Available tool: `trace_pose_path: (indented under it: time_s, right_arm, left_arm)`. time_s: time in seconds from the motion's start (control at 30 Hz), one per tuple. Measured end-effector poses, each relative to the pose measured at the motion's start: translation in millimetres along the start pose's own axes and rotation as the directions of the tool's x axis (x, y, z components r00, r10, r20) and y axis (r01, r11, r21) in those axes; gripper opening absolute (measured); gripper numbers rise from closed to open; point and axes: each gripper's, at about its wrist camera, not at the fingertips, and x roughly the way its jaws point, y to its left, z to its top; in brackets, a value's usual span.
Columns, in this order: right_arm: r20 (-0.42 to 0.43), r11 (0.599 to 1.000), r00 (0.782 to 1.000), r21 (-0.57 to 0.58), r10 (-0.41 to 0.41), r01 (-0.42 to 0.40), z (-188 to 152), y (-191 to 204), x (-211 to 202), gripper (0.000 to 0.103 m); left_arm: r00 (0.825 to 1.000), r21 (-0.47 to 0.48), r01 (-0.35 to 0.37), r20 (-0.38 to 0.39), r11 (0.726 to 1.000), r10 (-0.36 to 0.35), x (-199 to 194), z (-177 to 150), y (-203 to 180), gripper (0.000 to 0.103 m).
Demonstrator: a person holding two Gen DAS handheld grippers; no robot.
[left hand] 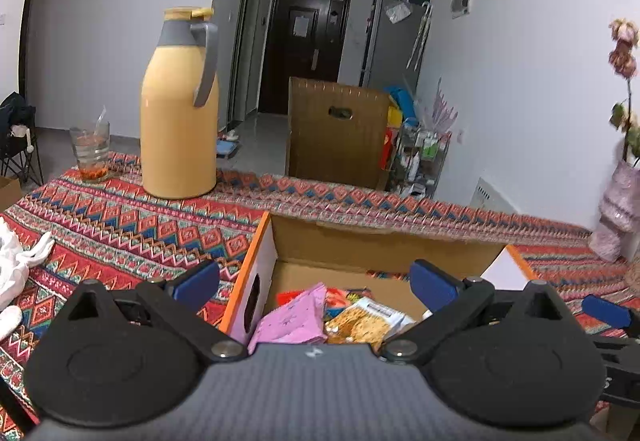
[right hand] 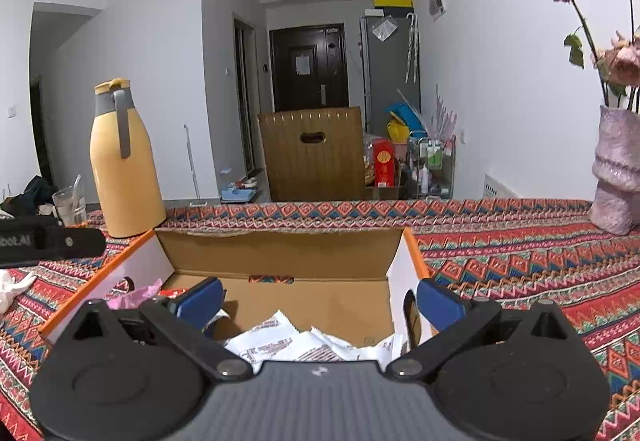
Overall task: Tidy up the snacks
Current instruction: 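Carry both packets into the box and open both grippers, then move both tools back to the pile and grasp a white packet with the right gripper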
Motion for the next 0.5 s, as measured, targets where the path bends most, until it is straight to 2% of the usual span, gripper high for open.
trace_pose_path:
  time_s: [0.27, 0.5]
  right_arm:
    - [0.054, 1.0, 0.999, -0.015, 0.005, -0.004, 12, 3, -33, 0.103]
    - [0.077, 1.0, 0.997, -0.027, 0.008, -0.006, 8, 3, -66, 0.103]
  left_arm:
    - [0.999, 0.03, 0.013, 0.051, 0.999, -0.015, -35, 9, -6, 0.103]
    - [0.998, 0.052, 0.015, 0.068, 0.999, -0.019, -63, 5, 0, 0.103]
